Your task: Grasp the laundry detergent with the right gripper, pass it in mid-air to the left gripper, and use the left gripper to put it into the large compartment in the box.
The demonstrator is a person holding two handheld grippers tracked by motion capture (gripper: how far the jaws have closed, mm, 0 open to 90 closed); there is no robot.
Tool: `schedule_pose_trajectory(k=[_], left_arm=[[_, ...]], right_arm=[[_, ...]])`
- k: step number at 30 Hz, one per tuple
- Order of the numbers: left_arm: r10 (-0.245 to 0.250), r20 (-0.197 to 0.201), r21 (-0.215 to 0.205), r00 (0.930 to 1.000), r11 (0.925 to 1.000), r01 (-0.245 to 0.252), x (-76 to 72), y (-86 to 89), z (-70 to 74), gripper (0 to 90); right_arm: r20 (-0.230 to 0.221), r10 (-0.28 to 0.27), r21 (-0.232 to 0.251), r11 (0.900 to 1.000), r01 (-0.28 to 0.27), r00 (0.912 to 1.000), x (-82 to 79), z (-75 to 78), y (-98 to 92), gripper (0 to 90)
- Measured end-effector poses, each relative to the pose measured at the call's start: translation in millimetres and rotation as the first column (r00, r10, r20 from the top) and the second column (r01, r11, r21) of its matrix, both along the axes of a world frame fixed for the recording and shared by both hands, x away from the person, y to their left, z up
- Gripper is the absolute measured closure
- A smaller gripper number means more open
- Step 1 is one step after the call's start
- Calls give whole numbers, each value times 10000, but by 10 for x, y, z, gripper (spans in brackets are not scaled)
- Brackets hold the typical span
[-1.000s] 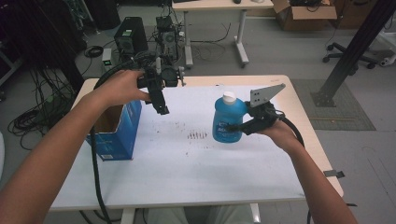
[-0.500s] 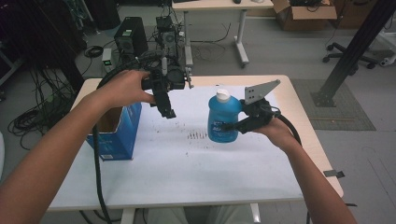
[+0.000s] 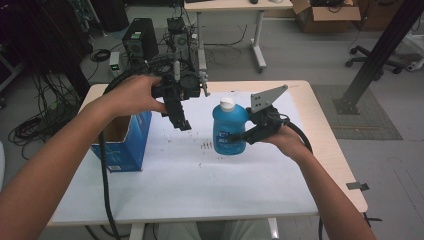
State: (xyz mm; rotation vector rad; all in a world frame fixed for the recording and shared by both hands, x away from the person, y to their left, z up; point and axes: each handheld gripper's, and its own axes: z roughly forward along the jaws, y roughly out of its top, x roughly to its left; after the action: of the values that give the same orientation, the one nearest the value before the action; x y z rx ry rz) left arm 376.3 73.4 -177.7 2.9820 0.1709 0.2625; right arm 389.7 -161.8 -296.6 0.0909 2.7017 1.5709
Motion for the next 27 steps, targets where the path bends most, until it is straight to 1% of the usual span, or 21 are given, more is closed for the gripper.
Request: schedule_pose_trajectory(k=[3, 4, 8, 12, 13, 15, 20, 24, 27], left_arm=[[-69, -55, 70, 10000, 10000, 70, -15, -27, 2, 98], [-105, -94, 59, 9999, 9999, 106, -19, -37, 1, 98], [-241, -152, 104, 9996, 9997, 243, -39, -91, 3, 98], [-314, -160, 89, 9994, 9995, 316, -57, -119, 11, 98], [-351, -196, 72, 9992, 9994, 353, -61, -129, 17, 98], [-362, -173, 103, 9992, 9993, 363, -64, -136, 22, 98], [-439, -214, 92, 9988, 9990, 441, -72, -174, 22, 98], [-523, -248, 90, 9983, 9986, 525, -82, -194, 13, 98], [-580, -281, 148, 9979, 9982, 584, -89, -218, -2, 98]], right_arm=[[-41, 166, -171, 9997, -167, 9999, 2, -42, 86, 439], [-41, 166, -171, 9997, -167, 9999, 2, -42, 86, 439], [-63, 388, -311, 9988, -390, 9992, 6, -87, 193, 440], [-99, 455, -356, 9983, -458, 9989, 12, -111, 239, 440], [-121, 503, -379, 9980, -508, 9987, 17, -128, 278, 440], [-117, 524, -390, 9978, -528, 9986, 19, -133, 291, 440], [-176, 715, -438, 9964, -722, 9973, 27, -152, 417, 441], [-220, 821, -467, 9955, -830, 9964, 33, -158, 478, 441], [-208, 935, -549, 9940, -945, 9954, 38, -164, 551, 441]])
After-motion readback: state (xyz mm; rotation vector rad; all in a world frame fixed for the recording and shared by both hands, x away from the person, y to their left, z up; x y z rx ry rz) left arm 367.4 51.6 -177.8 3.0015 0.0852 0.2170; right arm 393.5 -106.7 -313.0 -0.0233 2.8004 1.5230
